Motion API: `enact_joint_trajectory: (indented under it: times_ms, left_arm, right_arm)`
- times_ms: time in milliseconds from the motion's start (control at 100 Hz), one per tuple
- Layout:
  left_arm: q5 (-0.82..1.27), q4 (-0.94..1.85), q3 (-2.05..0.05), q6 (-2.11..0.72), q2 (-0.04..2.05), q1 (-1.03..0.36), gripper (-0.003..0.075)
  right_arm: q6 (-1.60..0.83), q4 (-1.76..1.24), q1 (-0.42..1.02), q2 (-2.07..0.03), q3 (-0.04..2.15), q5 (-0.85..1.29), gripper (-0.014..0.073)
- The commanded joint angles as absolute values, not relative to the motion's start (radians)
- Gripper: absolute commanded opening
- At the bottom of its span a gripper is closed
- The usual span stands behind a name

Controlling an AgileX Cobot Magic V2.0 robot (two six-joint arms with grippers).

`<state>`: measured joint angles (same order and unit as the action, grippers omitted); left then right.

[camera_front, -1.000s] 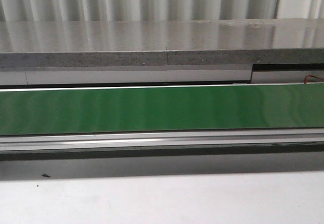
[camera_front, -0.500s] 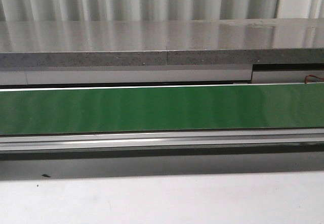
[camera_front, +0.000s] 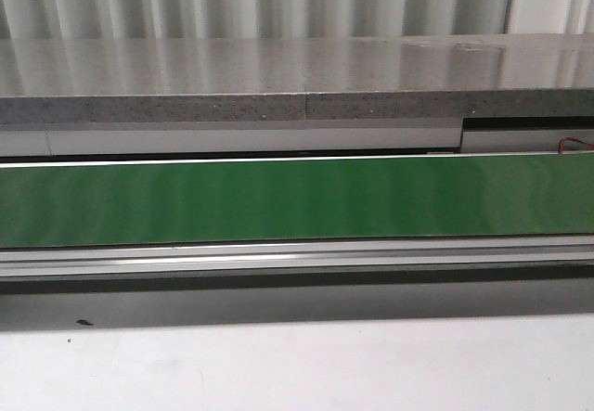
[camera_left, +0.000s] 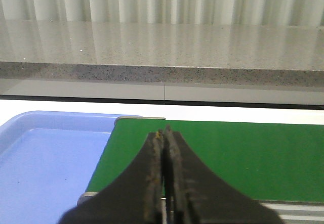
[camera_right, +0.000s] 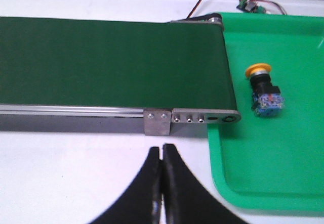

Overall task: Move button from right to left
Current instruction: 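Move the right gripper over the yellow push button in the green tray, then lower the right gripper and close it around the button's blue base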

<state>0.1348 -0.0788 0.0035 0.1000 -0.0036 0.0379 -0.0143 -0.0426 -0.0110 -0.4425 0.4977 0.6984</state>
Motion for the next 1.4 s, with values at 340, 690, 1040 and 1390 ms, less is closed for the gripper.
enact_joint_trajectory:
  times_ms: [340, 690, 1040, 1390]
  left_arm:
    - [0.057, -0.072, 0.043, 0.107, -0.036, 0.034, -0.002]
    - [0.057, -0.072, 0.043, 0.107, -0.036, 0.034, -0.002]
    - [0.057, -0.072, 0.043, 0.107, -0.036, 0.034, -0.002]
    - [0.057, -0.072, 0.043, 0.107, -0.036, 0.034, -0.0021]
  right_arm:
    - [-0.015, -0.038, -0.017, -0.804, 0.705, 0.862, -0.0001]
    - [-0.015, -0.03, -0.022, -0.993, 0.804, 0.912, 0.0527]
    - [-0.015, 0.013, -0.251, -1.146, 0.956, 0.933, 0.0527]
    - [-0.058, 0.021, -0.418, -1.404, 1.105, 0.907, 0.0527]
